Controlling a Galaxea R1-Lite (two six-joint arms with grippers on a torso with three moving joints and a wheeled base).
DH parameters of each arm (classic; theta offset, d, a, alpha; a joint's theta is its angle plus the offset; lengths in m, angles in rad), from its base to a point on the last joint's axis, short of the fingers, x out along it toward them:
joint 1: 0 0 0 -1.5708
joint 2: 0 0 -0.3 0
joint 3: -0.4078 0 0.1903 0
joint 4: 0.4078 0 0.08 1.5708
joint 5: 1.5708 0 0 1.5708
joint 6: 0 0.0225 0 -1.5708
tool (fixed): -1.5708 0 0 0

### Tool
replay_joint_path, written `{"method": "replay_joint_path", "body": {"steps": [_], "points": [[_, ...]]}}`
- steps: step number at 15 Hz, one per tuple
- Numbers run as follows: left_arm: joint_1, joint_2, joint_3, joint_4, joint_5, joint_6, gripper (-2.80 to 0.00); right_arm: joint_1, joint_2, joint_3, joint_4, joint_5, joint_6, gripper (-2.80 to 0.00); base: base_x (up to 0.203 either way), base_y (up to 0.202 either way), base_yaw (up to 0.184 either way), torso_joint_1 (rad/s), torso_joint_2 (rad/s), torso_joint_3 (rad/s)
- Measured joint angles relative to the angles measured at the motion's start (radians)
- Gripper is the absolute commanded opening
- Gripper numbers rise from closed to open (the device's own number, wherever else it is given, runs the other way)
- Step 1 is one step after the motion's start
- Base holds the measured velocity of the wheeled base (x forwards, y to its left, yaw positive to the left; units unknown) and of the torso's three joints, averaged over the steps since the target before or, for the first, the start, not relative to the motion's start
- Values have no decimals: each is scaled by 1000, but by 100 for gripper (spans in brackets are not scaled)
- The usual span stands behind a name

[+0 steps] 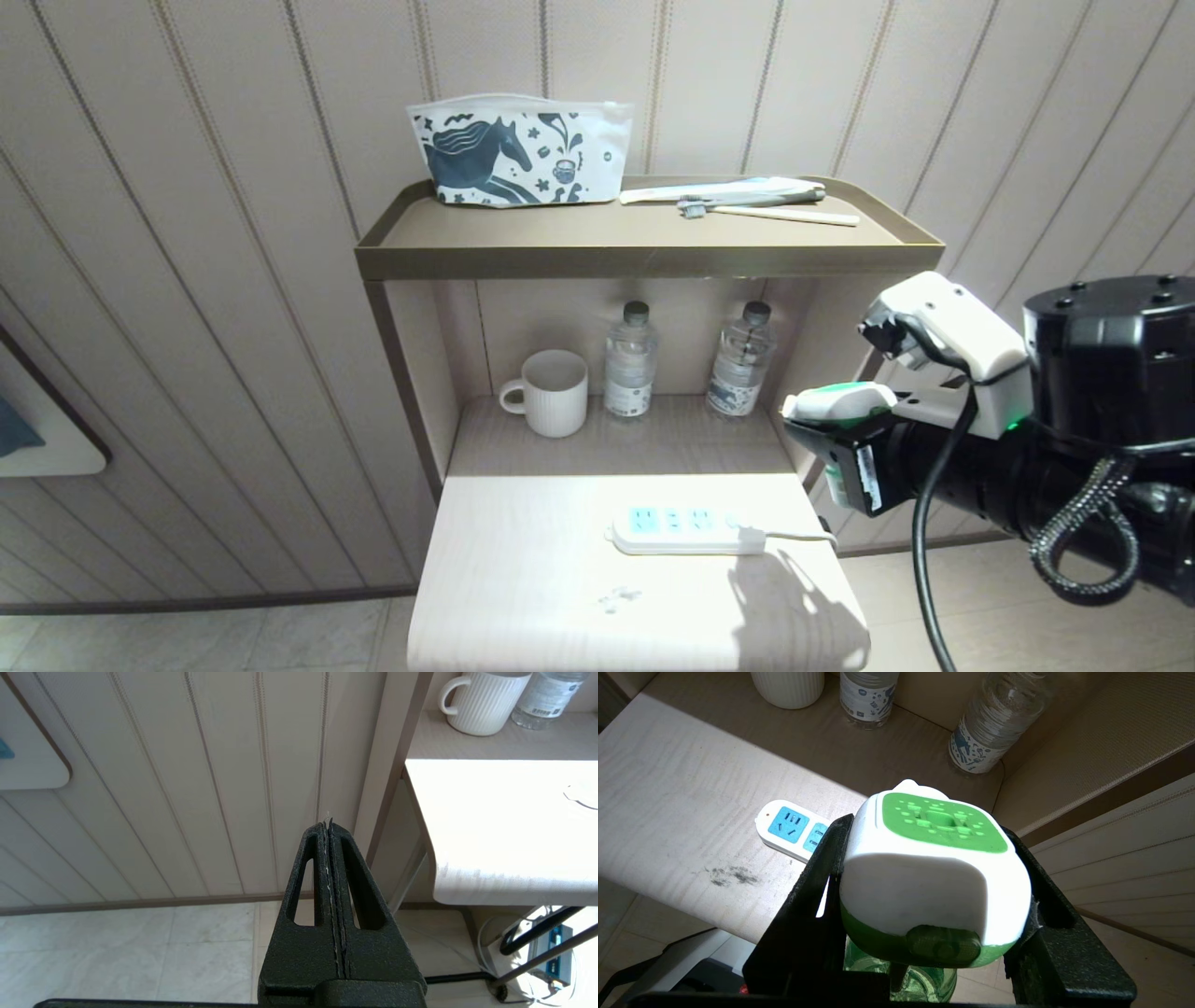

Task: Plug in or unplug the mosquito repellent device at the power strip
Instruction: Place the mosquito repellent liquid on the table

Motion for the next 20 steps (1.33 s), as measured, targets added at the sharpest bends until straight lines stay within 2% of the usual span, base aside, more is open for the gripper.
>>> {"method": "replay_joint_path", "body": {"steps": [4,20], "points": [[0,0,40,-121,5,0,-280,0,-3,-2,-2,0,2,-280,0,0,0,0,0,0],[0,0,46,-125,1,-10,-280,-5,-3,1,-4,-1,5,-280,0,0,0,0,0,0]]}}
